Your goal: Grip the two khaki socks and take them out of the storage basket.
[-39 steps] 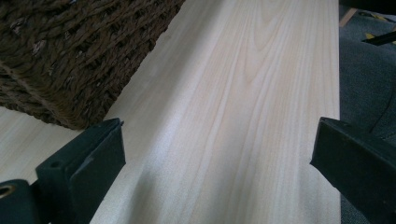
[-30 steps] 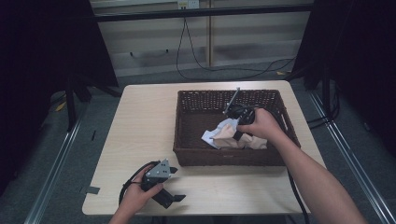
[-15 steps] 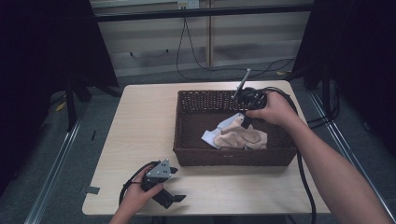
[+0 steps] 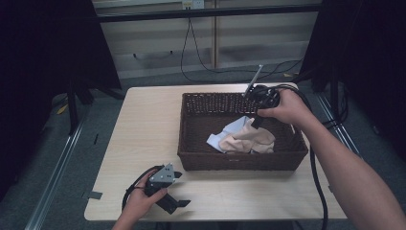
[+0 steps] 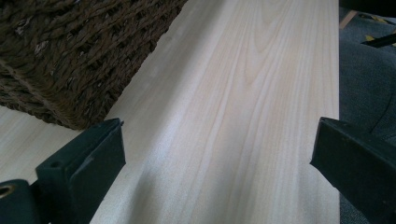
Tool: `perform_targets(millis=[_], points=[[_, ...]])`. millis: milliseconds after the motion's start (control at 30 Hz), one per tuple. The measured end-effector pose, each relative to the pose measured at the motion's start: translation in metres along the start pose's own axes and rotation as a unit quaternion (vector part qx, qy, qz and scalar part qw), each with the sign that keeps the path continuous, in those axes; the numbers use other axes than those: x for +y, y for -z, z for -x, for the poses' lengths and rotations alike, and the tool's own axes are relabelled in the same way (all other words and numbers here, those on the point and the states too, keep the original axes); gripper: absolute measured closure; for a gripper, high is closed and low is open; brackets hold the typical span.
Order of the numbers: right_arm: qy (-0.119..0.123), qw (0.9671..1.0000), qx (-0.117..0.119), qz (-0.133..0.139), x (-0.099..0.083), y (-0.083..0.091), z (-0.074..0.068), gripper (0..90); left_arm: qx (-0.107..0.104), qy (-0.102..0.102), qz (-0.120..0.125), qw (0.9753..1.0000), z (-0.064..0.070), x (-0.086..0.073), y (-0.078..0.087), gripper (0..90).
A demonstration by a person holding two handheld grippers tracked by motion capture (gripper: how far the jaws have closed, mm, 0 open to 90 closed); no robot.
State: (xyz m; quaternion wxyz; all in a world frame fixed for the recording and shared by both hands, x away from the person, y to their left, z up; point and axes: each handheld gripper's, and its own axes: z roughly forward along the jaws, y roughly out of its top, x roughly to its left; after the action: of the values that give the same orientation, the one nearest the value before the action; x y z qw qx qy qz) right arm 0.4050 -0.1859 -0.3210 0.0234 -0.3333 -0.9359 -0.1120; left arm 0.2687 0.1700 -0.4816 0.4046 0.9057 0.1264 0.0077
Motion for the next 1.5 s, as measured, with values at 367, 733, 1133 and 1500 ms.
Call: perform_targets(millis=[367, 733, 1133, 1500], points=[[0.015, 0.9997, 0.011, 0.013, -0.006, 0.03, -0.012, 90.0, -0.002, 0.0, 0.005, 1.0, 0.001, 0.0, 0.0, 2.4], [0.039, 0.9989, 0.013, 0.022, -0.014, 0.054, -0.028, 90.0, -0.001, -0.001, 0.002, 1.0, 0.001, 0.0, 0.0, 2.4], [0.076, 0.9966, 0.017, 0.028, -0.027, 0.068, -0.055, 90.0, -0.001, -0.002, 0.003, 1.0, 0.002, 0.001, 0.0, 2.4], [0.11, 0.9924, 0.04, 0.038, -0.04, 0.068, -0.079, 90.0, -0.003, -0.005, -0.003, 1.0, 0.003, 0.001, -0.003, 2.4]])
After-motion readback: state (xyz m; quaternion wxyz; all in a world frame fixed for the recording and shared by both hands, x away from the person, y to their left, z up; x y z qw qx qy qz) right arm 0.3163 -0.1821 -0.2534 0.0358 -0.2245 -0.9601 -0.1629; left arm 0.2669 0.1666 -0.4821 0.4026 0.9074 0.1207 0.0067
